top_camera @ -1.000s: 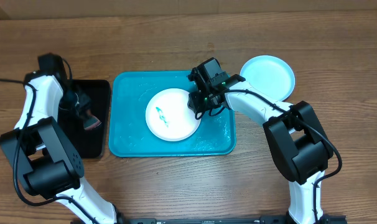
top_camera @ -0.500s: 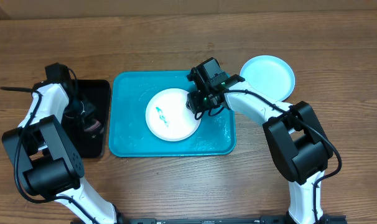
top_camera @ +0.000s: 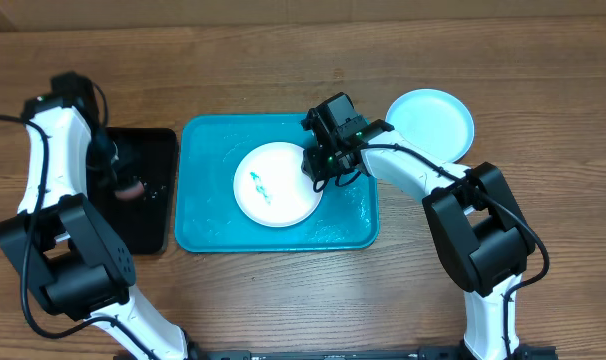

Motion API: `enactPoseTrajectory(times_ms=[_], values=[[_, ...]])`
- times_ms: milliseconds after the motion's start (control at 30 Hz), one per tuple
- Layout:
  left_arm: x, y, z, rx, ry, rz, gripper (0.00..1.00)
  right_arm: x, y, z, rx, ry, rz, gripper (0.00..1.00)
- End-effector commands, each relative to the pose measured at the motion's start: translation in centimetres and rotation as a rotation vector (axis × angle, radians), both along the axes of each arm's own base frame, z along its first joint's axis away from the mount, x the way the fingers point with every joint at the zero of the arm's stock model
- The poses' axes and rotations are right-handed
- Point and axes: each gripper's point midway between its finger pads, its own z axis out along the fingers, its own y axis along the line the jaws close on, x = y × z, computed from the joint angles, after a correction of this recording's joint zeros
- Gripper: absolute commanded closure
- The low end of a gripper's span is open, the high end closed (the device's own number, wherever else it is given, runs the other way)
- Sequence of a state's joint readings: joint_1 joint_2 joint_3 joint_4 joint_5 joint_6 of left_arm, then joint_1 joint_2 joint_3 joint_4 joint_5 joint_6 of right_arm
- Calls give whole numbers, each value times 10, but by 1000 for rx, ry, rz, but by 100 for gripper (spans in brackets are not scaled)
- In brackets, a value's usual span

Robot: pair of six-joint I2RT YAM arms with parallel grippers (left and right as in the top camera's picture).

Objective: Clean dirty plates on tray and stack at the side
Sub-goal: 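Move the left gripper with sponge from the black tray to the white plate, then scrub the white plate with the sponge in the left gripper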

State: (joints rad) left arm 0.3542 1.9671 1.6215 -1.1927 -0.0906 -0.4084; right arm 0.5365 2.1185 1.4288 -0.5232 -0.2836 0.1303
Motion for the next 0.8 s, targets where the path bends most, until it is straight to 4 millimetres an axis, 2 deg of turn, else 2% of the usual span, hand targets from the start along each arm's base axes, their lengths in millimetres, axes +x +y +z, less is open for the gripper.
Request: enactPoseTrajectory(times_ms=[0, 100, 233, 433, 567, 767], values=[[6, 2, 15, 15, -35, -19, 96, -5, -6, -23, -42, 35, -7, 68], [8, -20, 9, -89, -47, -94, 96, -2, -4, -22, -34, 21, -7, 69], [29, -67, 17, -269, -165, -323, 96, -2, -4, -22, -33, 20, -7, 83], [40, -112, 48, -262, -251, -456, 96, -1, -5, -22, -29, 43, -66, 95], [40, -150, 62, -257, -271, -553, 96, 1, -6, -22, -21, 59, -127, 96], [33, -208, 48, -296, -228, -608, 96, 4, -13, -24, -44, 81, -226, 96]])
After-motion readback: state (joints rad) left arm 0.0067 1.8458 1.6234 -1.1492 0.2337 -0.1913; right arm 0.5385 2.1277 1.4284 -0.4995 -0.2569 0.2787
